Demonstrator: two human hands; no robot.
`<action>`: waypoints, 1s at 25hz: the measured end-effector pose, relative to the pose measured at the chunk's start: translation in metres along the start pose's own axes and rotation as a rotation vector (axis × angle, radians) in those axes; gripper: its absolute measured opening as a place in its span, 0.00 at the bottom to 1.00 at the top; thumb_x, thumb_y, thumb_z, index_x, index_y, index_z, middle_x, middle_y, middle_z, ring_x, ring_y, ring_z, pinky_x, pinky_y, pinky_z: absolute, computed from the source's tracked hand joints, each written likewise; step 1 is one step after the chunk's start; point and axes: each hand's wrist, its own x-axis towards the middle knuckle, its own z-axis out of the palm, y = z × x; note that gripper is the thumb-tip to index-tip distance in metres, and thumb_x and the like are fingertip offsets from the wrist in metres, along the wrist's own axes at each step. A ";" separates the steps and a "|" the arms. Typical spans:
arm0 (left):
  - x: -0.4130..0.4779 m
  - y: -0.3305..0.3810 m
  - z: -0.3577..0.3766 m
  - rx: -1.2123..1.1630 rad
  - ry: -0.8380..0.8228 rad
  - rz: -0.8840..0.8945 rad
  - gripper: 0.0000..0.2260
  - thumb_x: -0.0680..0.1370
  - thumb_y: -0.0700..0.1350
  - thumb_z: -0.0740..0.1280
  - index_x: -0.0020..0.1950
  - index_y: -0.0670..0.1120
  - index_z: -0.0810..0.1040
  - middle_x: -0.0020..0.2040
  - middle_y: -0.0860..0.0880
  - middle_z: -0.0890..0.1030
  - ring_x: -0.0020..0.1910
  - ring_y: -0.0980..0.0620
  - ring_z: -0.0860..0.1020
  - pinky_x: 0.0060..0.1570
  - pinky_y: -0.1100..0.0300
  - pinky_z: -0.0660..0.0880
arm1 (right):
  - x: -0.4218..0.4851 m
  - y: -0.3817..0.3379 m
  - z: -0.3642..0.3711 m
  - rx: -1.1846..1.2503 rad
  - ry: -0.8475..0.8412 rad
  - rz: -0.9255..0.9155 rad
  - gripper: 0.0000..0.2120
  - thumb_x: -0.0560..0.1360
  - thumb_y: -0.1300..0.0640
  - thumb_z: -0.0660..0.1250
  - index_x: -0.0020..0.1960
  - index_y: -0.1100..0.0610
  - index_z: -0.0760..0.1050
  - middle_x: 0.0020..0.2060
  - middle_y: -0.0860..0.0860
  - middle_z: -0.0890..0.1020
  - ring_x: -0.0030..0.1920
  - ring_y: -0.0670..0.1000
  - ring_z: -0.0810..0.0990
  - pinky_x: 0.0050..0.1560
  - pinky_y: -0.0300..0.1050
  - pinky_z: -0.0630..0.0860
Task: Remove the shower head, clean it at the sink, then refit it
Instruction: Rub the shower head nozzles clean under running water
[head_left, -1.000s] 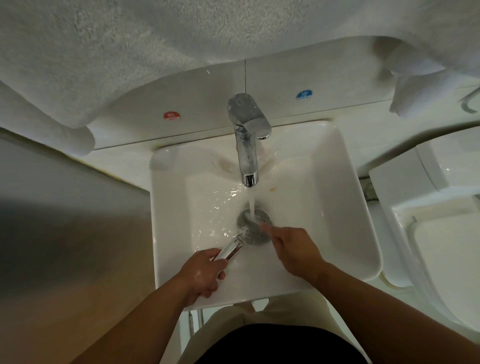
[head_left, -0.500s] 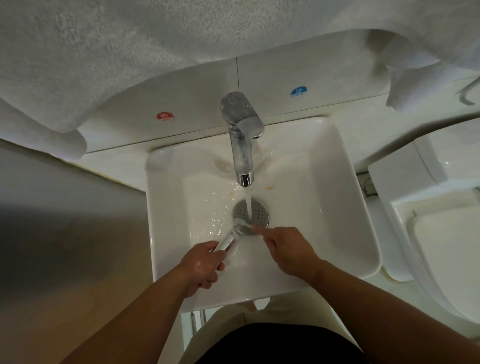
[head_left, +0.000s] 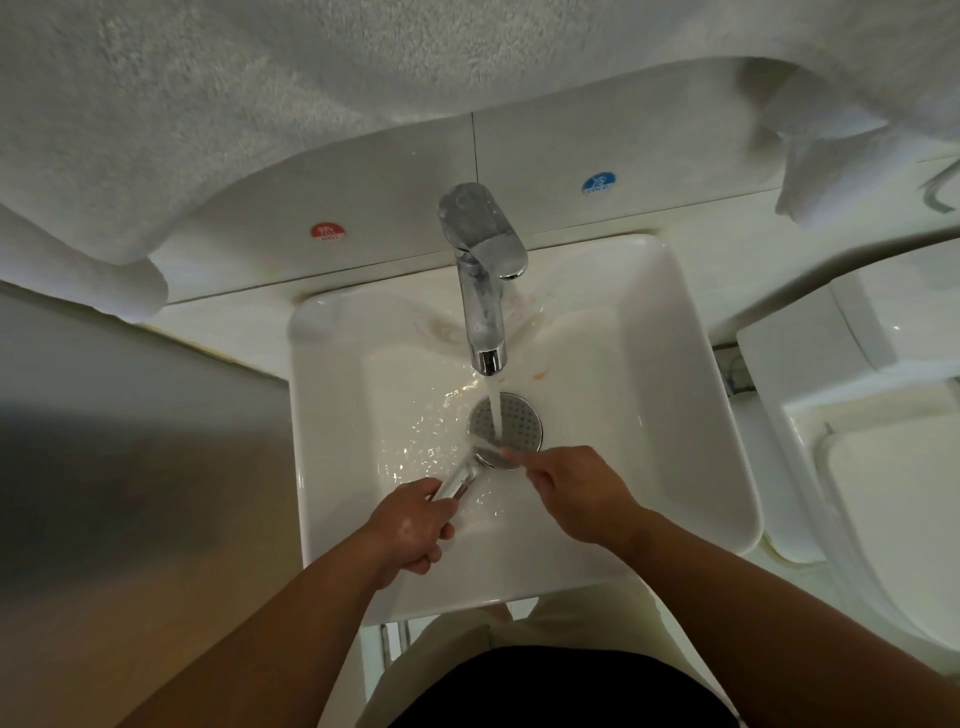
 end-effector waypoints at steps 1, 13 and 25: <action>0.001 -0.001 0.001 -0.011 0.000 -0.018 0.08 0.80 0.42 0.61 0.56 0.46 0.78 0.38 0.43 0.76 0.25 0.51 0.70 0.25 0.63 0.66 | -0.003 0.002 -0.001 0.030 0.021 0.027 0.19 0.84 0.53 0.57 0.73 0.42 0.72 0.42 0.55 0.85 0.37 0.50 0.79 0.43 0.44 0.78; -0.012 0.013 0.012 -0.491 -0.138 -0.276 0.06 0.82 0.41 0.61 0.47 0.41 0.73 0.32 0.44 0.74 0.20 0.55 0.62 0.16 0.68 0.57 | -0.015 0.009 -0.006 0.017 0.030 0.050 0.21 0.83 0.54 0.57 0.74 0.41 0.70 0.36 0.52 0.81 0.33 0.48 0.74 0.39 0.46 0.73; -0.015 -0.004 0.010 -0.466 -0.106 -0.217 0.07 0.82 0.43 0.65 0.59 0.45 0.75 0.33 0.45 0.75 0.23 0.55 0.63 0.18 0.66 0.59 | -0.029 0.010 -0.006 -0.003 0.047 0.077 0.20 0.84 0.54 0.56 0.75 0.43 0.67 0.34 0.49 0.77 0.33 0.47 0.73 0.39 0.43 0.70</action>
